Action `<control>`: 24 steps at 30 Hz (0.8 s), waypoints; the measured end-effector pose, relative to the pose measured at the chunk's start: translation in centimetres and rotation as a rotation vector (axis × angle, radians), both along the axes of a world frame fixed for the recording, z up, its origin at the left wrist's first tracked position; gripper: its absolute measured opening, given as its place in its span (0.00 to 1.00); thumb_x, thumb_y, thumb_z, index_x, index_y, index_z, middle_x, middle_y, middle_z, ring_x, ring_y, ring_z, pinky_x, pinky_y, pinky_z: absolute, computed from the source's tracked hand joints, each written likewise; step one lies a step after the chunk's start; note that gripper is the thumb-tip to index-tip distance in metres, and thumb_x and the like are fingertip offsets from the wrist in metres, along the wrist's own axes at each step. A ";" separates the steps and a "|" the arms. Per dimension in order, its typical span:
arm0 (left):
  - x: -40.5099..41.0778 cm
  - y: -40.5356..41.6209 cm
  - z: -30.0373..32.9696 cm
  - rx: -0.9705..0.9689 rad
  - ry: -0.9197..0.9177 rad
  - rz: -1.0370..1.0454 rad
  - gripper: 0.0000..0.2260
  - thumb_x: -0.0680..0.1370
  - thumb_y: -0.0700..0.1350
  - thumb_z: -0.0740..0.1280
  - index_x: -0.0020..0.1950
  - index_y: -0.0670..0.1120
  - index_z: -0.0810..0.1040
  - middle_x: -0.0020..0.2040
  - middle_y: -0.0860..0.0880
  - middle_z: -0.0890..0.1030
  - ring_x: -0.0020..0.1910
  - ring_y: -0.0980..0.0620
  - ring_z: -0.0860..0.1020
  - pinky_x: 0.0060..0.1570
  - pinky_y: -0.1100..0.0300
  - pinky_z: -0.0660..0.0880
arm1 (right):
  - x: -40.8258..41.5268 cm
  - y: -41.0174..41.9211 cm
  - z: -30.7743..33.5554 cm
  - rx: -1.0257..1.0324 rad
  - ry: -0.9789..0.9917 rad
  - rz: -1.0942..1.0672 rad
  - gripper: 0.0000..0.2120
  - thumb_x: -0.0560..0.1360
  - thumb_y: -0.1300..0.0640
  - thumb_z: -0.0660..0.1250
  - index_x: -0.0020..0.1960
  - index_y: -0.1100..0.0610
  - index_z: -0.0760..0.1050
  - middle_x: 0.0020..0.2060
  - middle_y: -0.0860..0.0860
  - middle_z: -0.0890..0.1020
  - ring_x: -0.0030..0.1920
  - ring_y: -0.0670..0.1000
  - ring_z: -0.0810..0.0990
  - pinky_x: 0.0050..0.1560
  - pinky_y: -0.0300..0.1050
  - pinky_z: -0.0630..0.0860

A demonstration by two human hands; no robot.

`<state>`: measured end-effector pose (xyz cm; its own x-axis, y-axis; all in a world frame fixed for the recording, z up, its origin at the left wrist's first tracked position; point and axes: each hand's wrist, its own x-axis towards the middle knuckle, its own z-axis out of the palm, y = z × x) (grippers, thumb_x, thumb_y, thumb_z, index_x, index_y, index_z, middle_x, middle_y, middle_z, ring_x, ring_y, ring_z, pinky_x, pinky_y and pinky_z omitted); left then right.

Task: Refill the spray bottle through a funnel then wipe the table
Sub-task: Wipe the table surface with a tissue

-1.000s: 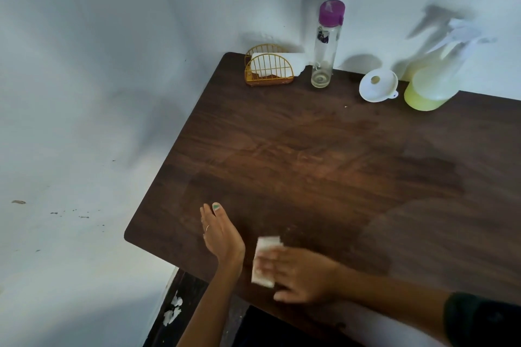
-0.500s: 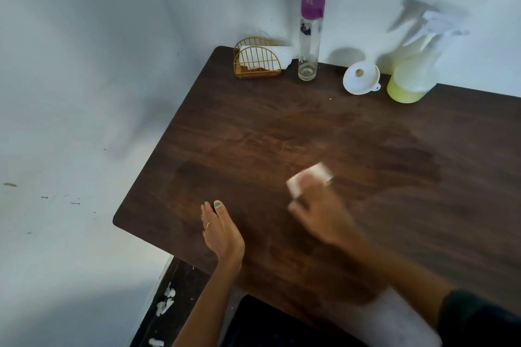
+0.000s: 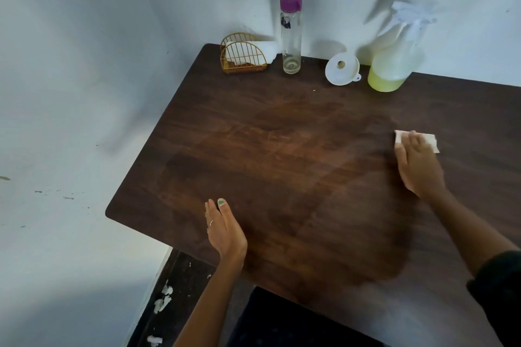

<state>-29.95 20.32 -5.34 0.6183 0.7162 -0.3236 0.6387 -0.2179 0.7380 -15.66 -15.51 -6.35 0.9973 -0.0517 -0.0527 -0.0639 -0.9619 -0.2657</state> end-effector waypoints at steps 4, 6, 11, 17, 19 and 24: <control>-0.7 -0.5 0.0 0.004 -0.017 -0.017 0.28 0.83 0.59 0.46 0.78 0.45 0.56 0.79 0.47 0.59 0.77 0.48 0.58 0.76 0.48 0.54 | -6.3 7.3 -0.8 0.170 -0.005 -0.098 0.34 0.76 0.41 0.51 0.68 0.68 0.66 0.66 0.66 0.71 0.68 0.63 0.68 0.72 0.56 0.61; -0.9 -0.8 0.1 0.010 -0.015 -0.042 0.27 0.83 0.58 0.46 0.78 0.45 0.56 0.79 0.47 0.58 0.77 0.48 0.57 0.76 0.49 0.53 | -12.0 12.7 -1.5 0.240 -0.002 0.189 0.32 0.76 0.40 0.56 0.69 0.63 0.67 0.67 0.60 0.72 0.69 0.59 0.68 0.72 0.52 0.60; -1.7 -1.3 0.4 -0.001 -0.050 -0.112 0.27 0.83 0.58 0.46 0.79 0.45 0.55 0.79 0.46 0.58 0.78 0.49 0.56 0.76 0.49 0.52 | -21.4 18.5 -1.4 0.091 0.022 1.014 0.31 0.79 0.38 0.49 0.71 0.59 0.66 0.70 0.55 0.70 0.72 0.53 0.65 0.71 0.51 0.60; -4.5 -0.8 0.3 -0.015 -0.059 -0.153 0.26 0.83 0.57 0.46 0.79 0.45 0.54 0.79 0.47 0.57 0.78 0.49 0.55 0.77 0.52 0.51 | -10.0 6.4 -0.5 -0.003 -0.044 0.350 0.33 0.81 0.42 0.43 0.63 0.67 0.72 0.58 0.64 0.78 0.60 0.63 0.77 0.67 0.49 0.65; -5.8 -0.7 0.2 -0.061 -0.091 -0.139 0.26 0.83 0.56 0.47 0.79 0.45 0.54 0.79 0.46 0.57 0.78 0.50 0.55 0.77 0.52 0.51 | -7.9 2.1 0.4 -0.027 0.044 0.134 0.36 0.80 0.43 0.38 0.67 0.71 0.66 0.64 0.68 0.72 0.67 0.65 0.70 0.70 0.55 0.63; -7.6 -1.0 0.2 -0.104 -0.134 -0.124 0.26 0.84 0.56 0.46 0.78 0.44 0.55 0.79 0.47 0.57 0.78 0.51 0.55 0.77 0.52 0.51 | -12.7 6.4 -0.1 0.159 0.109 -0.035 0.35 0.77 0.38 0.46 0.69 0.65 0.66 0.67 0.63 0.71 0.68 0.61 0.67 0.71 0.54 0.62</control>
